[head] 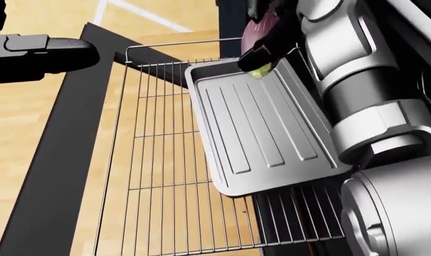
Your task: Place the eggplant on the rack of the oven.
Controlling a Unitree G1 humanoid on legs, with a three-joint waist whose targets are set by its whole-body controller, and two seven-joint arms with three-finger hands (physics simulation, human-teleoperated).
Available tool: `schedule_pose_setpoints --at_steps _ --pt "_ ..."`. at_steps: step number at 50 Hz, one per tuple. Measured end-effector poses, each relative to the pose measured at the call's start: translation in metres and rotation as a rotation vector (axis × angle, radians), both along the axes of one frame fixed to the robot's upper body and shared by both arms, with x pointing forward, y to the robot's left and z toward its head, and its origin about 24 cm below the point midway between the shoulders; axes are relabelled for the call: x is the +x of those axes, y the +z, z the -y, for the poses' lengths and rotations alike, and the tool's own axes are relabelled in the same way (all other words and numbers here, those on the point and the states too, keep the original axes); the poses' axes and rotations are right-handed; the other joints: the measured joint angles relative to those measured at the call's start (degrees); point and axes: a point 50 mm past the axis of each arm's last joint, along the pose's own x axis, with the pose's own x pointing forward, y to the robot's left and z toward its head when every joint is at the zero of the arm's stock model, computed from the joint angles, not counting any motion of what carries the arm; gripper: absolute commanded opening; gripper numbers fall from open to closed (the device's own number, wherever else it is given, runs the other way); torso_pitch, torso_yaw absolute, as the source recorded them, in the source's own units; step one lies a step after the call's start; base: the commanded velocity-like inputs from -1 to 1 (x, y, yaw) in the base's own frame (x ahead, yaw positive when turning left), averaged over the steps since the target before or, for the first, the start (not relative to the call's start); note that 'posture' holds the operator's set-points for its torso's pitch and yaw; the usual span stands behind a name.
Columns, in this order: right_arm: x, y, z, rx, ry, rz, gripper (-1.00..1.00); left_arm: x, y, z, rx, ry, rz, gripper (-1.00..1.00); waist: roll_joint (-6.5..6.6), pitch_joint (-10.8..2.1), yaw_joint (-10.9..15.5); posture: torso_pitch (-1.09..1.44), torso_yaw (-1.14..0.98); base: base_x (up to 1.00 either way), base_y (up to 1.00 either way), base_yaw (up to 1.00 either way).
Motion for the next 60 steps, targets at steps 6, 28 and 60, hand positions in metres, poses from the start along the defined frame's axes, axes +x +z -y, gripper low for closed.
schedule_pose_setpoints --at_steps 6,28,60 --pt "0.0 -0.014 0.002 -0.012 0.003 -0.032 -1.0 -0.001 0.001 0.0 0.0 0.002 0.006 1.0 -0.04 -0.09 0.0 0.0 0.0 0.0 0.0 0.0" --pt "0.0 -0.047 0.001 -0.039 0.007 -0.084 -1.0 -0.001 0.001 -0.001 0.0 0.001 0.003 1.0 -0.06 -0.38 0.0 0.0 0.0 0.0 0.0 0.0" --pt "-0.001 -0.074 0.005 -0.03 -0.016 -0.113 -0.98 0.001 0.0 -0.001 -0.002 0.003 0.001 1.0 -0.05 -0.41 0.1 0.0 0.0 0.0 0.0 0.0"
